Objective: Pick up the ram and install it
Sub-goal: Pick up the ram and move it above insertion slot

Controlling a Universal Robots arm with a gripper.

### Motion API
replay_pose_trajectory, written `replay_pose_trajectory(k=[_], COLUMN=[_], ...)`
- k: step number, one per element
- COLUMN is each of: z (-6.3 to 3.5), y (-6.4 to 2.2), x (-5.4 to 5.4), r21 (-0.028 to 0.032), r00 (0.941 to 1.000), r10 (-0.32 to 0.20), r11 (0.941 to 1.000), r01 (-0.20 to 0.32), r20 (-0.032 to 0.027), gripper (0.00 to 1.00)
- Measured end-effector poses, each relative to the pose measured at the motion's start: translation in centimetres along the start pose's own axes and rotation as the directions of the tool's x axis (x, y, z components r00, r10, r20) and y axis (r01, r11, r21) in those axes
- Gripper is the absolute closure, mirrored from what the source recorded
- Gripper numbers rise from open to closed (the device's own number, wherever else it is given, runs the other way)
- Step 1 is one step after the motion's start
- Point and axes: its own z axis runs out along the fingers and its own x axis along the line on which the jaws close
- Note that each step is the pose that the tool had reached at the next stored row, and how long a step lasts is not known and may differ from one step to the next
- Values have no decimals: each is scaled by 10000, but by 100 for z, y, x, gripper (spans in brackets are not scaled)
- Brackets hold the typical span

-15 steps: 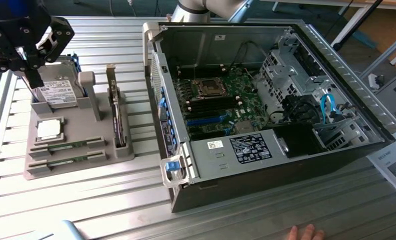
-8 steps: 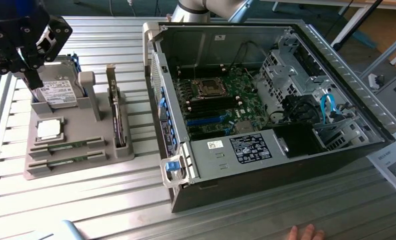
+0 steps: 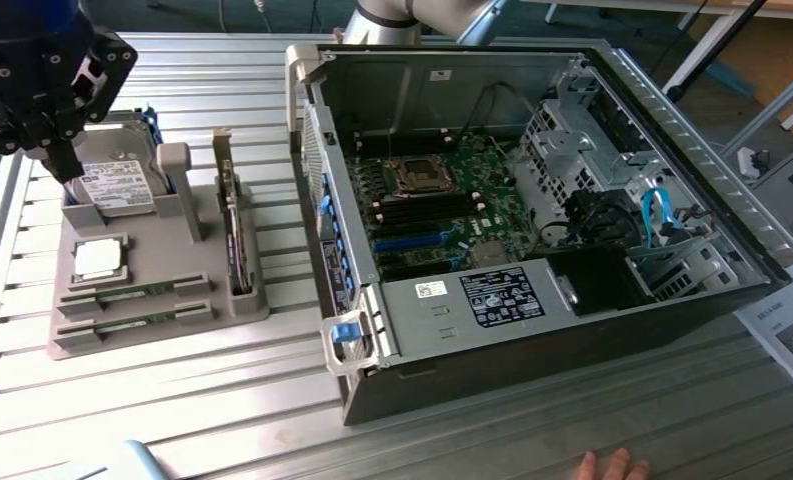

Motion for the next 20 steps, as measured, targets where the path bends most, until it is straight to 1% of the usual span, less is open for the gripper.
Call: replay_pose_trajectory(k=[3, 6, 9, 11, 12, 13, 15, 16, 17, 20], z=[0, 0, 0, 0, 0, 0, 0, -1, 0, 0], y=[0, 0, 0, 0, 0, 0, 0, 0, 0, 0], x=[0, 0, 0, 0, 0, 0, 0, 0, 0, 0], r21=[19, 35, 48, 56, 64, 69, 75, 78, 80, 87], r00=[9988, 9955, 9896, 9847, 9766, 9708, 9613, 9555, 9518, 9349], r10=[-480, -945, -1426, -1732, -2134, -2383, -2733, -2927, -3043, -3521], r11=[9988, 9955, 9897, 9849, 9769, 9711, 9618, 9560, 9524, 9357], r01=[481, 945, 1427, 1733, 2136, 2386, 2737, 2932, 3048, 3527], r20=[-57, -111, -171, -208, -258, -290, -335, -360, -375, -439], gripper=[89, 89, 89, 89, 89, 89, 89, 89, 89, 89])
